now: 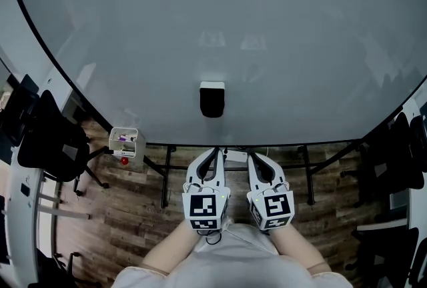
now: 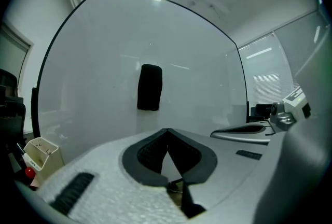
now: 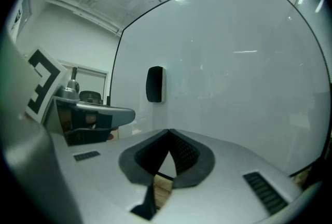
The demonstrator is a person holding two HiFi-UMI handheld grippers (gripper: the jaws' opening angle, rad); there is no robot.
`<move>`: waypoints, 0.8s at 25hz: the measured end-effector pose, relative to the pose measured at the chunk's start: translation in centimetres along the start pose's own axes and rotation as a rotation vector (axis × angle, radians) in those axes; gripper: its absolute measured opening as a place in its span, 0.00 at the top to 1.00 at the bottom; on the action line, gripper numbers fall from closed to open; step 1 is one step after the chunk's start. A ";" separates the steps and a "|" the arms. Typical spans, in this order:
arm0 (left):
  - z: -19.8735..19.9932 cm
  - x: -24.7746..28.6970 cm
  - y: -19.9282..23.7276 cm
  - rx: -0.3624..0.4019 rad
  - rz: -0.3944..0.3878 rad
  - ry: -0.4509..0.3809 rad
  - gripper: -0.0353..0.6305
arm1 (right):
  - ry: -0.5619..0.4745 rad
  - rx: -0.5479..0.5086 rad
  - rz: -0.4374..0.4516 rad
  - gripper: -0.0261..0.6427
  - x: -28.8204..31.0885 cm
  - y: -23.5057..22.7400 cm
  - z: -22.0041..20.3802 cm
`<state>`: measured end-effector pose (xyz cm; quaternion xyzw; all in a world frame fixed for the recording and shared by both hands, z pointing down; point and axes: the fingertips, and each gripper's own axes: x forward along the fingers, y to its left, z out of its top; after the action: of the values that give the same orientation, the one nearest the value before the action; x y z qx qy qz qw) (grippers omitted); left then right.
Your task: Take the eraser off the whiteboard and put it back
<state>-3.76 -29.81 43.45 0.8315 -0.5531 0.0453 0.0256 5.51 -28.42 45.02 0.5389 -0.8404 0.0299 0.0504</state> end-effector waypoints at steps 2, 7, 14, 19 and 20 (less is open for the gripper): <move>-0.2 0.1 -0.3 0.001 -0.008 0.009 0.92 | 0.000 -0.006 0.003 0.92 0.0 0.0 0.1; -0.4 0.1 -0.6 -0.006 -0.016 0.019 0.92 | 0.001 -0.023 0.013 0.92 0.0 0.3 0.3; -0.4 0.3 -1.0 -0.006 -0.031 0.015 0.92 | 0.002 -0.020 0.011 0.92 -0.1 0.3 0.1; -0.2 0.3 -1.1 0.000 -0.040 0.012 0.92 | 0.002 -0.025 0.009 0.92 0.0 0.2 0.1; -0.2 0.3 -1.1 -0.001 -0.041 0.012 0.92 | 0.002 -0.028 0.008 0.92 0.0 0.3 0.1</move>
<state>-2.63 -29.67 43.65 0.8425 -0.5356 0.0493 0.0303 5.28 -28.31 44.88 0.5347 -0.8428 0.0192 0.0588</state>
